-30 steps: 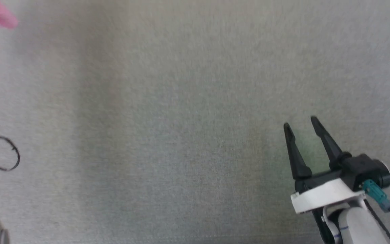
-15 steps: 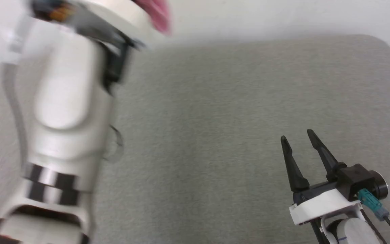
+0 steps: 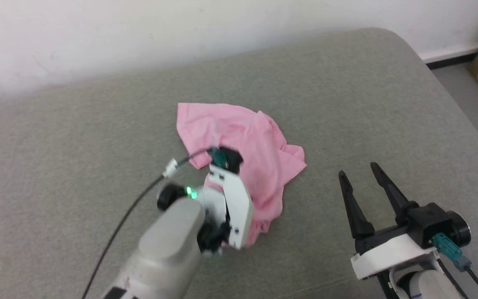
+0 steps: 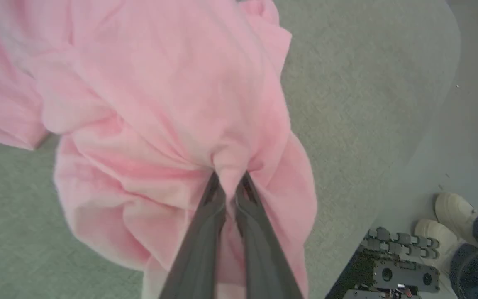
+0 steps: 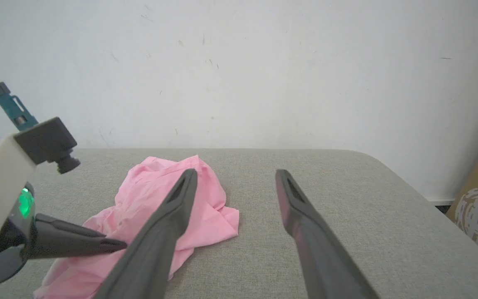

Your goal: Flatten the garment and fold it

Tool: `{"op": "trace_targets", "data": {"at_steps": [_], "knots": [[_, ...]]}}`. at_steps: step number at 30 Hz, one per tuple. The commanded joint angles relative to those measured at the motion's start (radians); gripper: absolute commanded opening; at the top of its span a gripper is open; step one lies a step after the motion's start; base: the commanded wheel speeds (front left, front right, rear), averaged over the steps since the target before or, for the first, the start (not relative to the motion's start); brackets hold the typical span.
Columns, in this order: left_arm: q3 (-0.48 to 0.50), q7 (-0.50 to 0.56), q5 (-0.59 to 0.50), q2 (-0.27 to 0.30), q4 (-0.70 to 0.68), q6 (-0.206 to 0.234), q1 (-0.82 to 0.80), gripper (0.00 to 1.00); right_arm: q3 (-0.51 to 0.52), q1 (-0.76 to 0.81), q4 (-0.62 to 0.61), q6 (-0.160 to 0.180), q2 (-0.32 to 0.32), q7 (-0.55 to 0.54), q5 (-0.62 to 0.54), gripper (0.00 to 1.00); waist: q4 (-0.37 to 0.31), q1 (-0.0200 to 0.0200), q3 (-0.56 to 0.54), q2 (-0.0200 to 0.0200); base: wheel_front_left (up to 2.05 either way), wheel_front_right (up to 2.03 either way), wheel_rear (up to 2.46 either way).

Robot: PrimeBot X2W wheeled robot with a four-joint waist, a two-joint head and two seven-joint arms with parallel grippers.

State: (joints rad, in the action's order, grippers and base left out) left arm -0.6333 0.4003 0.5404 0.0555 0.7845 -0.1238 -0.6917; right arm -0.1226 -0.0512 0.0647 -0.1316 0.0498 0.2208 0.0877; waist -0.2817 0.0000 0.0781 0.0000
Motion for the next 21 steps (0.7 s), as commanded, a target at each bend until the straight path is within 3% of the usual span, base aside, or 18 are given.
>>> {"op": "trace_targets", "data": {"at_steps": [1, 3, 4, 5, 8, 11, 18, 21], "knots": [[-0.035, 0.049, 0.037, -0.003, 0.019, -0.006, 0.034, 0.00, -0.002, 0.007, 0.002, 0.001, 0.000, 0.001, 0.000, 1.00, -0.025, 0.0000, 0.012, 0.0000, 0.00, 0.00, 0.00], [-0.054, 0.089, 0.063, -0.003, 0.040, -0.007, 0.054, 0.00, -0.002, 0.008, 0.004, 0.001, 0.000, 0.000, 0.000, 1.00, -0.021, 0.0000, 0.015, 0.0000, 0.00, 0.00, 0.00], [-0.059, 0.098, 0.071, -0.002, 0.046, -0.007, 0.058, 0.45, 0.000, 0.009, 0.005, 0.001, 0.000, 0.000, 0.000, 1.00, -0.015, 0.0000, 0.015, 0.0000, 0.00, 0.00, 0.00], [-0.062, 0.100, 0.077, 0.000, 0.048, -0.007, 0.060, 1.00, 0.001, 0.010, 0.006, 0.001, 0.000, -0.001, -0.001, 1.00, -0.008, 0.0000, 0.015, 0.0000, 0.00, 0.00, 0.00], [-0.052, 0.053, 0.093, 0.009, 0.026, -0.007, 0.058, 1.00, 0.001, 0.013, 0.007, 0.001, 0.000, -0.006, -0.005, 1.00, 0.016, 0.0000, 0.010, 0.0000, 0.00, 0.00, 0.00], [-0.017, -0.093, 0.084, 0.024, -0.028, 0.006, 0.051, 1.00, 0.007, 0.014, 0.004, 0.001, 0.000, -0.007, -0.007, 1.00, 0.047, 0.0000, 0.005, 0.0000, 0.00, 0.00, 0.00], [0.111, -0.593, 0.024, 0.074, -0.206, 0.116, 0.092, 1.00, 0.032, 0.015, -0.014, 0.001, 0.000, -0.013, -0.017, 1.00, 0.137, 0.0000, -0.007, 0.0000, 0.00, 0.00, 0.00], [0.168, -0.655, -0.010, 0.110, -0.282, 0.162, 0.146, 1.00, 0.044, 0.013, -0.020, 0.001, 0.000, -0.017, -0.017, 1.00, 0.173, 0.0000, -0.010, 0.0000, 0.00, 0.00, 0.00]]}}
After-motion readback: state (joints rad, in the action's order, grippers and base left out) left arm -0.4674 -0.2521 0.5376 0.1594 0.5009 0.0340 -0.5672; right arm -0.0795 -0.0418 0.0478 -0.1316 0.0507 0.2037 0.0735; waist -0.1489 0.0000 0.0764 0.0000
